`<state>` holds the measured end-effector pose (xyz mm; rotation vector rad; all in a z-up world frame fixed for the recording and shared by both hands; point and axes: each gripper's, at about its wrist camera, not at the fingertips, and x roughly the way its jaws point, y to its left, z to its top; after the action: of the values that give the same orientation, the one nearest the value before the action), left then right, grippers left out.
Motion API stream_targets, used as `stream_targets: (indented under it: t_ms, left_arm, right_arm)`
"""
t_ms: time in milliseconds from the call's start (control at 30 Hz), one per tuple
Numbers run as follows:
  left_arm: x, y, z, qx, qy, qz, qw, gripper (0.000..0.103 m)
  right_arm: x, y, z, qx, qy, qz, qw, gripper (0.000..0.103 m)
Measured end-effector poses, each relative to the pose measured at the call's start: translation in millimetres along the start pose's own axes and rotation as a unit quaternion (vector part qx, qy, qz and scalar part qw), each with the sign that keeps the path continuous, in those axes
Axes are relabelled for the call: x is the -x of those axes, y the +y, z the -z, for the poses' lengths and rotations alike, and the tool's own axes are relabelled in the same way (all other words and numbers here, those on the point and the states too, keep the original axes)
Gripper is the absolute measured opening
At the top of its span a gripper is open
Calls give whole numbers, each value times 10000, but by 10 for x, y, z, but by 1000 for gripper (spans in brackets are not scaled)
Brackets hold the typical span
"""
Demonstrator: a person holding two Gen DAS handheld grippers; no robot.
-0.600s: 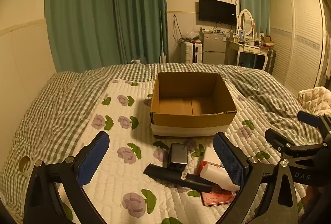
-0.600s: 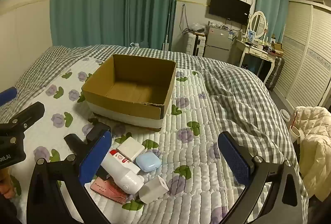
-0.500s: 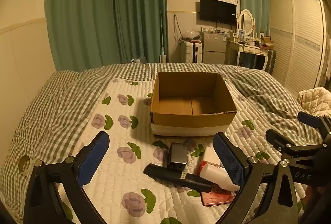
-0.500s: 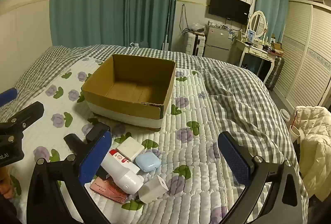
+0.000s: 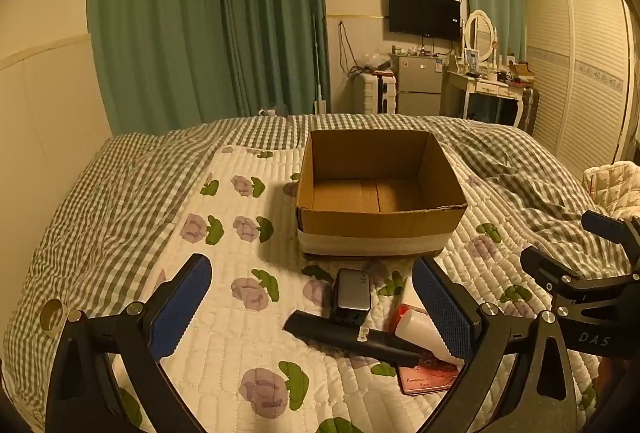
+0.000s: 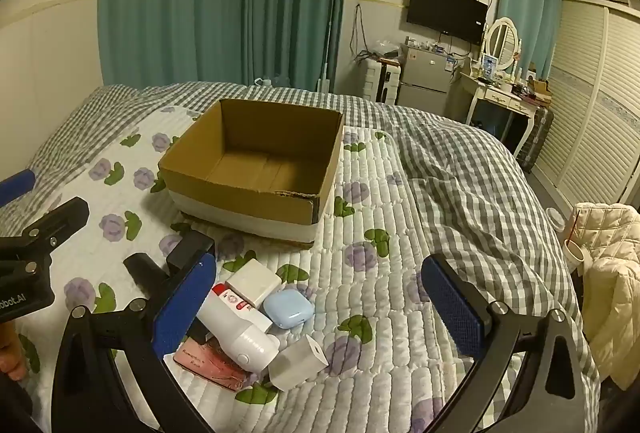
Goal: Organize rigid objects
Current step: 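Move both tools toward the small items beside the cardboard box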
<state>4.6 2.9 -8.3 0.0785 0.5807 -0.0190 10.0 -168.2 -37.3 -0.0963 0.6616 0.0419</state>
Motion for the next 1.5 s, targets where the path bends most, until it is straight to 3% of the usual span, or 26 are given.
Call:
stream_targets:
  t_ms: [1500]
  left_arm:
    - [-43, 26, 54, 40, 80, -7, 10000, 102]
  right_arm:
    - [-76, 147, 57, 283, 216, -102, 9993, 103]
